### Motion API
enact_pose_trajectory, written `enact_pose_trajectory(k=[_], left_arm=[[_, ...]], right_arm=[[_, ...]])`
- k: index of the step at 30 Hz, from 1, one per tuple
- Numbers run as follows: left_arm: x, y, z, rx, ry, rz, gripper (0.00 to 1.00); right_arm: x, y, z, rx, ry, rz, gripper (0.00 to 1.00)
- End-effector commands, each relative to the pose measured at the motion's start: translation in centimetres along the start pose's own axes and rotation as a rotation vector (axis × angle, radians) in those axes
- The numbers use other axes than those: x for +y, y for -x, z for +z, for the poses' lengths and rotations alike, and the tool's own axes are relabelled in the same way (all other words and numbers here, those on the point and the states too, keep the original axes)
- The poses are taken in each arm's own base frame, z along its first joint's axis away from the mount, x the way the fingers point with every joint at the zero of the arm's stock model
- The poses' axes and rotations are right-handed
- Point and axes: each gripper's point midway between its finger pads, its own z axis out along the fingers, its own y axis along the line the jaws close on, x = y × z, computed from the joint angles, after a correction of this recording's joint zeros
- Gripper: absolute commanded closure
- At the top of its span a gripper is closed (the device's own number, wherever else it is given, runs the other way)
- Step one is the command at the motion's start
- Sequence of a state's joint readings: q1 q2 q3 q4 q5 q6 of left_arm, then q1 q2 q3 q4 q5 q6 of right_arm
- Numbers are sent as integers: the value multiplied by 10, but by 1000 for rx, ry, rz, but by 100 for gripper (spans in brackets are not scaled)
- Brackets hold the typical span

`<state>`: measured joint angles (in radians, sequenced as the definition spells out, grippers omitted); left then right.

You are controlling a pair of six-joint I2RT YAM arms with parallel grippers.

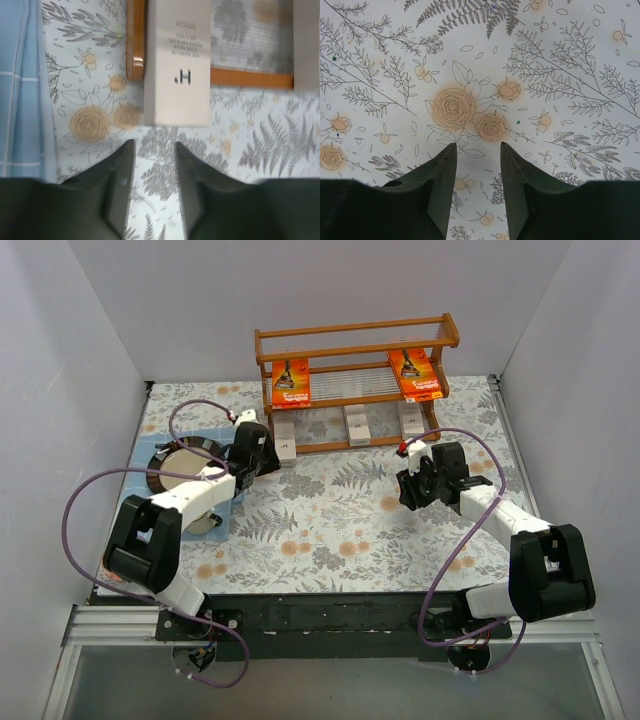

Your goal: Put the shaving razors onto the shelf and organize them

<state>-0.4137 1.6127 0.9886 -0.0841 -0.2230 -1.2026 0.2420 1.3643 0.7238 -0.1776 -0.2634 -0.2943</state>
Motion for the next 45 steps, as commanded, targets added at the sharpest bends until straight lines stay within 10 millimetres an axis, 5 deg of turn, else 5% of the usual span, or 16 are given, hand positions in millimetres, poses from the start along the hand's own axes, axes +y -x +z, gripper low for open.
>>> enact_pose_trajectory(k=[1, 3, 7, 18, 28, 45], left_arm=[[-12, -18, -35, 67, -126, -35, 100], [-23, -42, -42, 153, -216, -59, 100], [-26, -55, -36, 208, -212, -149, 100], [-43, -34, 7, 168, -174, -190, 100], [-27, -12, 38, 96, -46, -173, 100], [-29, 10, 65, 49, -72, -178, 100]], right_arm=[[-4, 21, -9, -63, -17, -28, 52], [-3, 20, -8, -63, -11, -29, 52], [-4, 22, -6, -65, -11, -26, 52], [-4, 11, -8, -53, -24, -22, 53], [-10, 11, 1, -55, -19, -2, 52], [-18, 22, 16, -44, -12, 6, 52]])
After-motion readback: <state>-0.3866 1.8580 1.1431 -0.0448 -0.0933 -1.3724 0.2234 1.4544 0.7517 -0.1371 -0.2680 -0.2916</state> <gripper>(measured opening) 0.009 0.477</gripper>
